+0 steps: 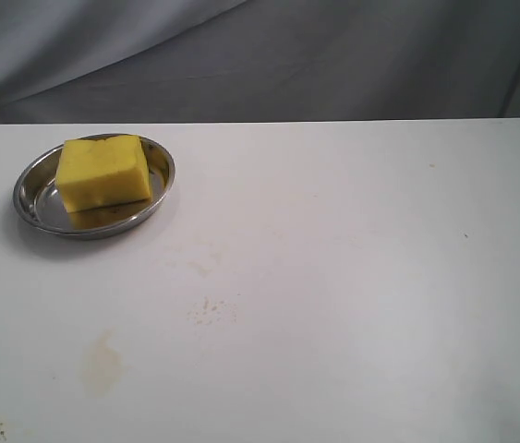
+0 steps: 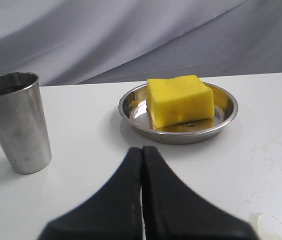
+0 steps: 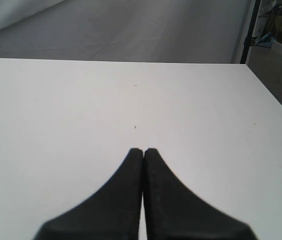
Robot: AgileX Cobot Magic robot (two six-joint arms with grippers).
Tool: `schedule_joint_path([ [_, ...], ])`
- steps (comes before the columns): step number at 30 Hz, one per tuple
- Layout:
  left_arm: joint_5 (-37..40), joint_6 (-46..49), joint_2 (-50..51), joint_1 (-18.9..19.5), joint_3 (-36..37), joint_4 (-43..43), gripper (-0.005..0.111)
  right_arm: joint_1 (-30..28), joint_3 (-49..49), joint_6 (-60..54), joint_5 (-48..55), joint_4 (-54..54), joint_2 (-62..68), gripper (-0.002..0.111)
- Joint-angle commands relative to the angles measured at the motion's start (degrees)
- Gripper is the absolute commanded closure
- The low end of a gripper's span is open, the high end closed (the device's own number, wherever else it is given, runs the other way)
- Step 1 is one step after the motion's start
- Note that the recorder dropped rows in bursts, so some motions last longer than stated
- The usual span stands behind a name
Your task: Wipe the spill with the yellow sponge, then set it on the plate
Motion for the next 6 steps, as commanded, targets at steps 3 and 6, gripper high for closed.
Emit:
schedule_joint_path([
  [3,-0.2,-0.2,-0.2,0.2,0.2,0.1,0.107,0.1,0.2,-0.2,-0.1,0.2,-0.3,0.108],
  [6,-0.2,-0.2,-0.2,0.2,0.2,0.1,0.107,0.1,0.2,-0.2,-0.1,0.2,-0.3,0.108],
])
